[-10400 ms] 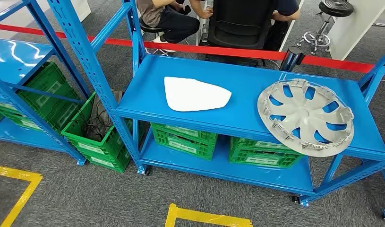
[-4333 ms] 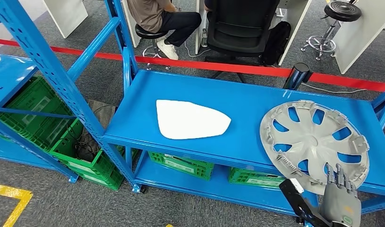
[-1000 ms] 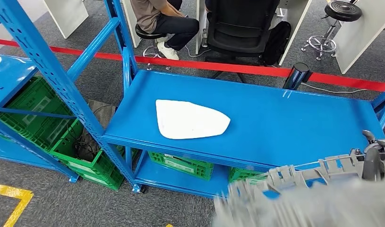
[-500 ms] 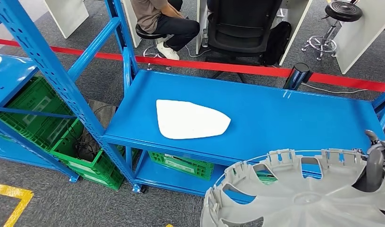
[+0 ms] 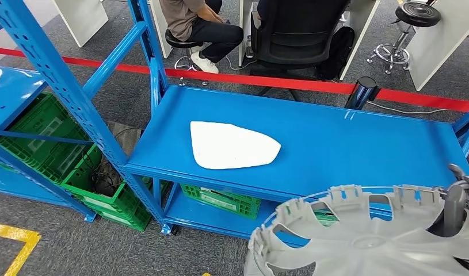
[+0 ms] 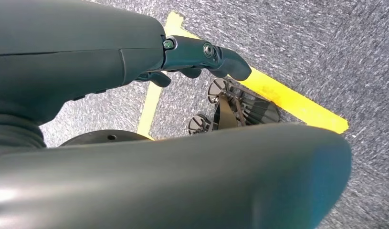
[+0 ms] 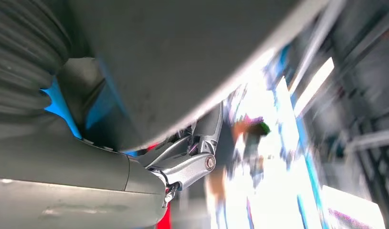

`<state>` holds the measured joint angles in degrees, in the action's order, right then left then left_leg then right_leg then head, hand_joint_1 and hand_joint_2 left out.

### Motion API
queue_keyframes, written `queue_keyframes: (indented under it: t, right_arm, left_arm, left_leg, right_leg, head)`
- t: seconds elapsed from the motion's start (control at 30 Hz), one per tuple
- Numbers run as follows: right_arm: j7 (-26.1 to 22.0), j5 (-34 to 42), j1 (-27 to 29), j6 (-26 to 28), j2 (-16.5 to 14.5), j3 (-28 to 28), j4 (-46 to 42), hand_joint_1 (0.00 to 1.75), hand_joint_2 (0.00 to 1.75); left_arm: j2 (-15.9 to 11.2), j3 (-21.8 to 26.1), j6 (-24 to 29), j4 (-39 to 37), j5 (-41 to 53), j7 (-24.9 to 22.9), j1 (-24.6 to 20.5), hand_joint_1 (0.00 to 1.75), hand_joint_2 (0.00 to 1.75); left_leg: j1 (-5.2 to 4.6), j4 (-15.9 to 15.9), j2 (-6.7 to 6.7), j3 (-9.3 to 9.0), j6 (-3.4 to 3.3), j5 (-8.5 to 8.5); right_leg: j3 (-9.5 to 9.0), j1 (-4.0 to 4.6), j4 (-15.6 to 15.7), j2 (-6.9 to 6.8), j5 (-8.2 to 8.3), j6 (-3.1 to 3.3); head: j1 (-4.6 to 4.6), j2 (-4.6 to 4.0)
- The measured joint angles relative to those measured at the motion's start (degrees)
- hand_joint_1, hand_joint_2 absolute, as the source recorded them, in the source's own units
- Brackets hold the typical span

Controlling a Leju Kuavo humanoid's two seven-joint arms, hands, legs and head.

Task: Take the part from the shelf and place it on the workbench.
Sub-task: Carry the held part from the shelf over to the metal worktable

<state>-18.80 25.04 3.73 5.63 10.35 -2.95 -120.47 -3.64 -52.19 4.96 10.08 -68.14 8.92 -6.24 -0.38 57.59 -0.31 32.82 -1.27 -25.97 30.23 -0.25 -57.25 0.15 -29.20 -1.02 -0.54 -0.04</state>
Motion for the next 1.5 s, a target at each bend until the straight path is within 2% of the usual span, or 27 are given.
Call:
queue_keyframes:
  t: [0.07,0.13,0.33,0.43,0.53,0.63,0.77,0.9,1.13,1.5]
  right_arm:
    - [1.53,-7.25,0.72,6.05,-0.22,-0.98,-1.13,1.75,1.75]
    - [2.69,-10.28,1.37,9.35,-0.44,-2.28,-2.27,1.75,1.75]
    - [3.64,-9.87,2.27,9.97,-1.14,-4.92,-4.80,1.75,1.75]
    - [4.91,-4.23,3.09,7.20,-1.40,-6.07,-5.18,1.75,1.75]
    - [7.90,7.35,4.77,1.27,-1.25,-6.98,-4.66,1.75,1.75]
    - [9.68,18.80,6.05,-3.10,0.15,-7.37,-2.70,1.75,1.75]
    - [9.28,27.89,6.35,-4.23,2.15,-7.51,-0.27,1.75,1.75]
    - [9.03,31.89,5.60,-2.90,4.22,-7.22,1.56,1.75,1.75]
    - [7.74,34.64,3.00,-1.77,7.62,-6.23,4.07,1.75,1.75]
    - [1.38,42.95,-0.61,-0.25,7.23,-5.89,7.27,1.75,1.75]
  left_arm:
    - [0.05,0.00,0.38,0.00,-0.33,0.09,0.03,0.00,0.00]
    - [0.12,0.00,0.62,0.00,-0.55,0.10,0.10,0.00,0.00]
    - [0.29,0.00,0.71,0.00,-0.78,0.09,0.08,0.00,0.00]
    - [0.33,0.02,0.75,0.00,-1.03,0.08,0.12,0.00,0.00]
    - [0.34,0.06,0.70,0.00,-1.25,-0.04,0.12,0.00,0.00]
    - [0.33,0.07,0.44,0.00,-0.98,-0.14,0.13,0.00,0.00]
    - [0.31,0.07,0.22,0.00,-0.33,-0.14,0.11,0.00,0.00]
    - [0.25,0.04,0.08,0.00,0.45,-0.07,0.10,0.00,0.00]
    - [0.17,-0.02,-0.32,0.00,1.07,-0.01,-0.03,0.00,0.00]
    - [0.17,-0.04,-0.15,0.00,0.73,-0.35,-0.09,0.00,0.00]
  left_leg:
    - [0.00,0.00,0.00,0.03,0.00,-0.02]
    - [-0.01,0.00,0.01,0.07,0.01,-0.03]
    - [-0.02,0.00,0.03,0.08,0.01,-0.04]
    - [-0.01,-0.02,0.02,0.09,0.01,-0.05]
    - [-0.01,-0.06,0.02,0.09,0.02,-0.05]
    - [-0.01,-0.08,0.02,0.11,0.02,-0.05]
    - [-0.02,-0.08,0.03,0.11,0.02,-0.05]
    - [-0.02,-0.08,0.03,0.12,0.01,0.01]
    - [-0.01,-0.08,0.02,0.09,0.02,0.04]
    - [-0.01,-0.09,0.03,0.07,0.02,0.05]
  right_leg:
    - [0.05,0.00,0.00,0.00,-0.03,0.00]
    - [0.04,-0.01,0.00,0.02,-0.02,0.00]
    - [0.02,-0.01,0.01,0.07,-0.02,0.00]
    - [0.08,0.00,0.02,0.07,-0.04,0.00]
    - [0.06,0.00,0.01,0.07,-0.06,-0.01]
    - [0.04,0.00,0.01,0.06,-0.06,-0.01]
    - [-0.11,-0.01,0.01,0.06,-0.05,0.00]
    - [-0.76,-0.01,0.00,0.06,0.04,0.00]
    - [-0.82,0.00,0.00,0.06,0.08,0.01]
    - [-0.82,0.00,-0.01,0.07,0.08,0.01]
  head:
    - [-0.02,0.00]
    - [-0.06,0.00]
    - [-0.05,0.00]
    - [-0.06,0.00]
    - [-0.04,0.00]
    - [-0.03,0.00]
    - [-0.04,0.00]
    - [-0.01,0.00]
    - [-0.02,0.00]
    - [-0.03,0.00]
